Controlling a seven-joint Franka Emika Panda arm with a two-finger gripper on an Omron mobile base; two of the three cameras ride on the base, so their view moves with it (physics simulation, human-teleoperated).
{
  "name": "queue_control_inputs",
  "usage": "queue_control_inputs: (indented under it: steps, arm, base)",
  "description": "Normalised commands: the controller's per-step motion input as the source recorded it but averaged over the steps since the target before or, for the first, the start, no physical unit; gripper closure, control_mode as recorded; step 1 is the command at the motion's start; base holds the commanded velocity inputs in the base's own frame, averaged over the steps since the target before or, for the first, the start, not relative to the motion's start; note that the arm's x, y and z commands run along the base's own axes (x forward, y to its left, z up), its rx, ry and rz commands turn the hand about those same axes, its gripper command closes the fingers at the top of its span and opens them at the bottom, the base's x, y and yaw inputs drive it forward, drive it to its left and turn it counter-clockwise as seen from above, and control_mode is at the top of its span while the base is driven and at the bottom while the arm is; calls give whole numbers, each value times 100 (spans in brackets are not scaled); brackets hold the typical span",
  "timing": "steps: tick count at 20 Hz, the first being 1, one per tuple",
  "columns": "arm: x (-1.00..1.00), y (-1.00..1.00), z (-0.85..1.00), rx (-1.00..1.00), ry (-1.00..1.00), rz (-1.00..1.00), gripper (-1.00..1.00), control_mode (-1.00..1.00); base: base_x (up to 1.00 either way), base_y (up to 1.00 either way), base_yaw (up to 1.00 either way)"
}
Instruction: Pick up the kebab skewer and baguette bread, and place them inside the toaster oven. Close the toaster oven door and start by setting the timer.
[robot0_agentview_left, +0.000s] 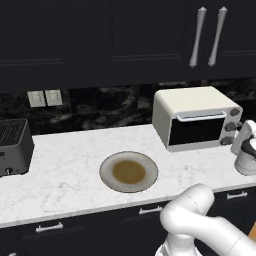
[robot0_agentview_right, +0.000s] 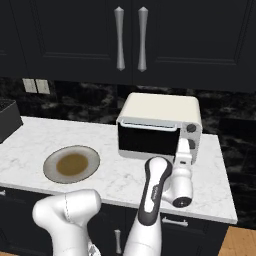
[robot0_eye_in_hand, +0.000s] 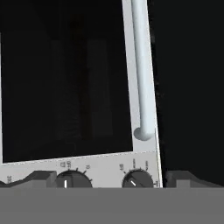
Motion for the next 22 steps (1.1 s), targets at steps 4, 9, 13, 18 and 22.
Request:
queue_control_inputs:
  steps: [4, 9, 13, 18, 22]
  arm:
    - [17, -13, -10, 0, -3, 0, -100, -100]
    - [38, 0, -4, 0, -6, 0, -100, -100]
    - [34, 0, -7, 0, -2, 0, -100, -100]
    - [11, -9, -11, 0, 0, 0, -100, -100]
    - [8, -18, -6, 0, 0, 0, -100, -100]
  base:
    - [0, 0, 0]
    - [0, 0, 0]
    - [0, 0, 0]
    - [0, 0, 0]
    - [0, 0, 0]
